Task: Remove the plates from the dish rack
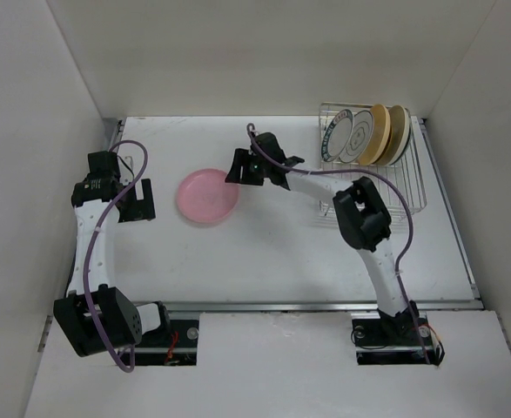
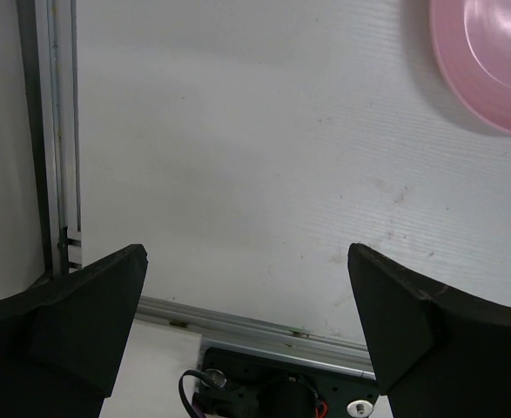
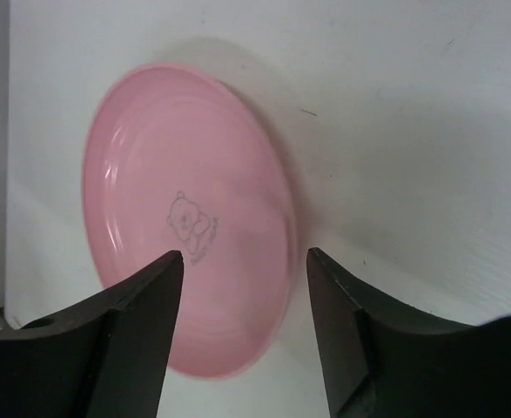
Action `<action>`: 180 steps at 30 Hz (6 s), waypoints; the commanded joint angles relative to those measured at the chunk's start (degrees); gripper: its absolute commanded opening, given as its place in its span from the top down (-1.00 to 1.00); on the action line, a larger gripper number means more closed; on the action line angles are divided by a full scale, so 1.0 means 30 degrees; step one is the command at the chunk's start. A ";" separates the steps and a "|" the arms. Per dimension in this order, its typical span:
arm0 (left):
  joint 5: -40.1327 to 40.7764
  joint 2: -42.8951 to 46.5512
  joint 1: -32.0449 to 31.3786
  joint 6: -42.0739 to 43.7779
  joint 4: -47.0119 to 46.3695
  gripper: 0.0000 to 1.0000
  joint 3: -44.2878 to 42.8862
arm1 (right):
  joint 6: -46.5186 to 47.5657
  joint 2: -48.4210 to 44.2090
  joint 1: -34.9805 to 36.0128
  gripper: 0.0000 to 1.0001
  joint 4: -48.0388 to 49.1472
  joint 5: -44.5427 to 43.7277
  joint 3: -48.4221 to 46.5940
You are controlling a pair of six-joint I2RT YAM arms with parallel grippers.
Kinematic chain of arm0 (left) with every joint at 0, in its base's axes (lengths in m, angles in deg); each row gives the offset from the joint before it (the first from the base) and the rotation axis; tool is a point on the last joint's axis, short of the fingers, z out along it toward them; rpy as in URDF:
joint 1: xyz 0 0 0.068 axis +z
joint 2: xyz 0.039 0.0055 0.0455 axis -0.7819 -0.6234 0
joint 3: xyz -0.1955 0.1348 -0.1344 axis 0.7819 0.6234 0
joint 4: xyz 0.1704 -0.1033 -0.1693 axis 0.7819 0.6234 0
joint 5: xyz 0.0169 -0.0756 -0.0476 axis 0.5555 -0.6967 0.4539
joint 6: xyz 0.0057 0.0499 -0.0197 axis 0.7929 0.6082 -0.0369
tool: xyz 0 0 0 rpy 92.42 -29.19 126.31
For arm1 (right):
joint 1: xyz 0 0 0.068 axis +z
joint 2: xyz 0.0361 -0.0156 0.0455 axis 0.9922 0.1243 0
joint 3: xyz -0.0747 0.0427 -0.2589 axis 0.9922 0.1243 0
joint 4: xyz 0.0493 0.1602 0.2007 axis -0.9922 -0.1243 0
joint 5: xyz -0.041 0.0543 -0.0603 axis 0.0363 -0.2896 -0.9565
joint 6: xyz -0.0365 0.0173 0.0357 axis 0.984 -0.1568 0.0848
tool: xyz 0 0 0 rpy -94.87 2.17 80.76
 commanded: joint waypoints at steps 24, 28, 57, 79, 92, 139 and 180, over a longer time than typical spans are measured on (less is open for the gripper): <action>-0.0603 0.0209 0.0113 0.0053 0.0157 -1.00 0.0435 | 0.7189 -0.5015 -0.8413 -0.39 -0.9925 -1.2331 -0.3954; -0.0427 0.0209 0.0113 0.0053 0.0157 -1.00 0.0435 | 0.6779 -0.4223 -0.8823 -0.17 -0.9925 -1.0894 -0.3954; -0.0603 0.0384 0.0113 0.0053 0.0157 -1.00 0.0611 | 1.4537 -1.2897 -0.3727 1.00 -0.9803 0.4149 0.4480; -0.0778 0.0384 0.0113 0.0229 0.0157 -1.00 0.0611 | 1.4017 -0.6970 -0.3344 0.15 -1.0922 0.5460 0.5892; -0.0778 0.0384 0.0113 0.0229 0.0157 -1.00 0.0611 | 0.8364 -1.3127 -0.4746 -0.62 -0.8786 -1.1440 0.2843; -0.1567 0.0209 0.0113 0.0404 0.0507 -1.00 0.0611 | 0.7477 -1.1363 -0.9675 1.00 -0.7147 -1.3263 -0.1906; -0.5993 0.0560 0.0113 0.1957 0.1358 -1.00 0.0611 | 1.4428 -0.7412 -0.2905 0.21 -1.0131 0.7567 0.7151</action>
